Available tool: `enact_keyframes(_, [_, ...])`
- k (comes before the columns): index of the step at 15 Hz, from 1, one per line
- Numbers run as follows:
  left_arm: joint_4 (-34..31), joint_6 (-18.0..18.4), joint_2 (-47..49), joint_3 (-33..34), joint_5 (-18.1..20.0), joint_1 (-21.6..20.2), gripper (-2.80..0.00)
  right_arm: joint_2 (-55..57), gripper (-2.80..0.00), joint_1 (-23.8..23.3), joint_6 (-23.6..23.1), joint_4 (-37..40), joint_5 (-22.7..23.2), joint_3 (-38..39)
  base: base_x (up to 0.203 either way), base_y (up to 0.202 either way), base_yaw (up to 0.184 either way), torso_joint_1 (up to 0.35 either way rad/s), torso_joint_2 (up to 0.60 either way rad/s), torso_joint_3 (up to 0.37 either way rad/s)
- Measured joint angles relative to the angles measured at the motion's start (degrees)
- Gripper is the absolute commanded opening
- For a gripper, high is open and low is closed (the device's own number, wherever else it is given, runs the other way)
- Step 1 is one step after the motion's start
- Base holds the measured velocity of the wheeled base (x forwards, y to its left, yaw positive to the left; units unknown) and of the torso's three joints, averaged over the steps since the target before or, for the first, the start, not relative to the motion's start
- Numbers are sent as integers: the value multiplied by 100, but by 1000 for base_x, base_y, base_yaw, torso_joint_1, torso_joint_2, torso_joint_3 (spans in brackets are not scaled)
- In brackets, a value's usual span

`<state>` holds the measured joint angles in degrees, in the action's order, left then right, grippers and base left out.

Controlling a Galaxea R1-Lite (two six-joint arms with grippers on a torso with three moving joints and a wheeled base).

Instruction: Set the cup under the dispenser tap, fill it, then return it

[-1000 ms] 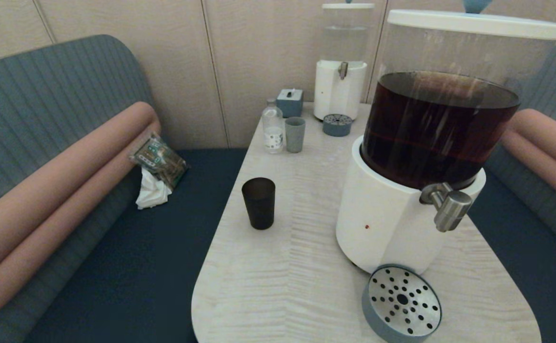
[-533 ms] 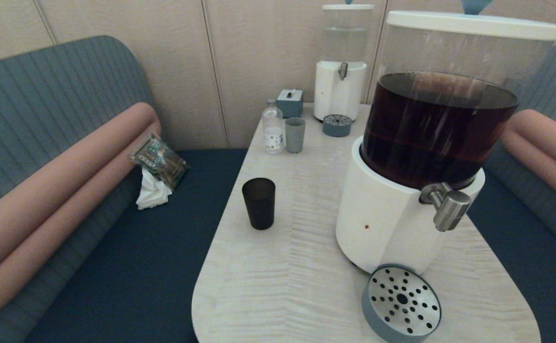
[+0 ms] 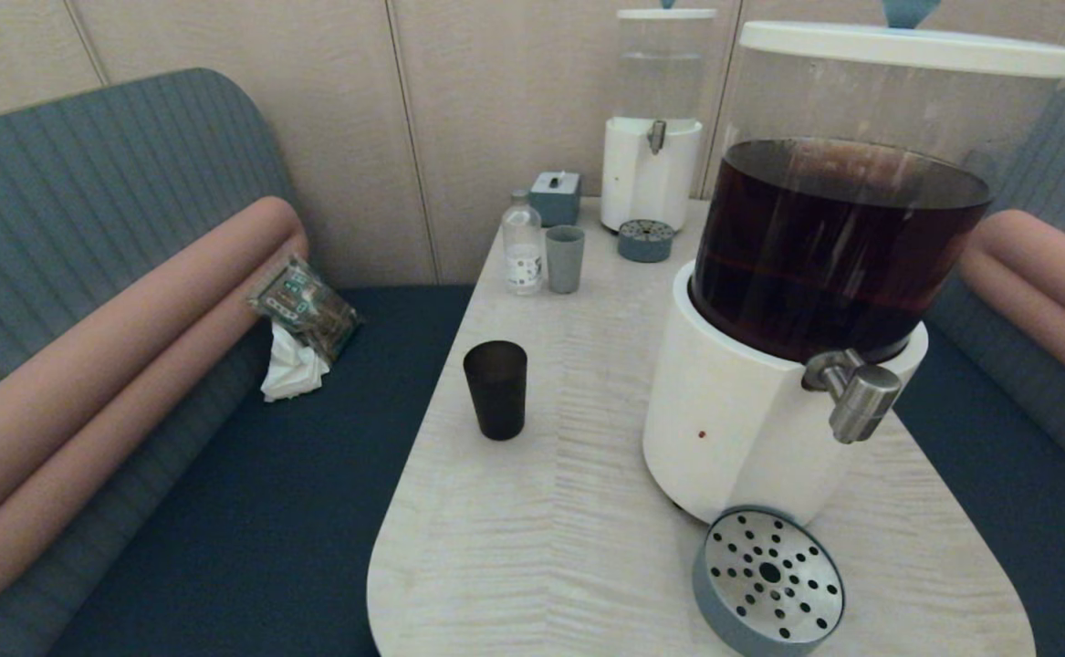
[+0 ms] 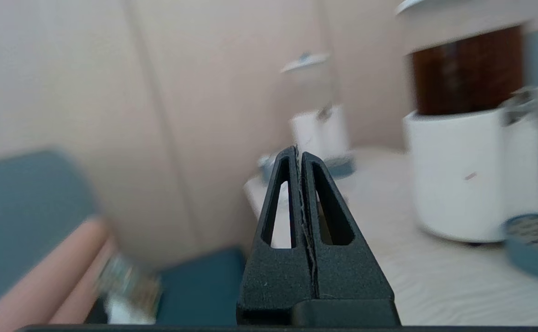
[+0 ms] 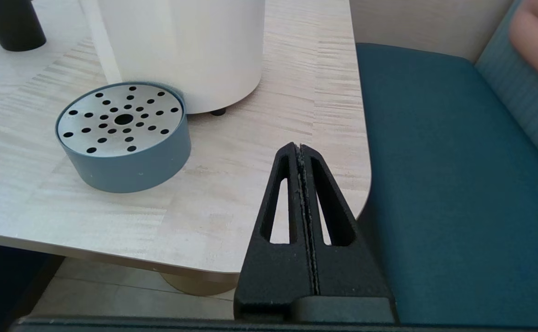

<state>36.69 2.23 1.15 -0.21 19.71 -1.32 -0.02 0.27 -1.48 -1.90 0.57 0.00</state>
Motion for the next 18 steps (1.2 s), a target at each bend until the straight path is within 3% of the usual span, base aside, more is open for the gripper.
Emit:
enact_keyframes(3, [-1235, 190, -94, 18, -511, 2, -280, 0, -280, -2, -6, 0, 2, 0, 0, 0, 0, 0, 0, 0])
enact_keyframes(7, [-2634, 370, -112, 21, -1695, 2, -280, 0, -280, -2, -2, 0, 2, 0, 0, 0, 0, 0, 0, 0])
enact_keyframes(8, [-2882, 396, -112, 21, -1795, 2, -280, 0, -280, -2, -1, 1, 2, 0, 0, 0, 0, 0, 0, 0])
enact_keyframes(18, [-2904, 292, -115, 21, -1813, 2, -280, 0, -280, -2, -1, 0, 0, 0, 0, 0, 0, 0, 0, 0])
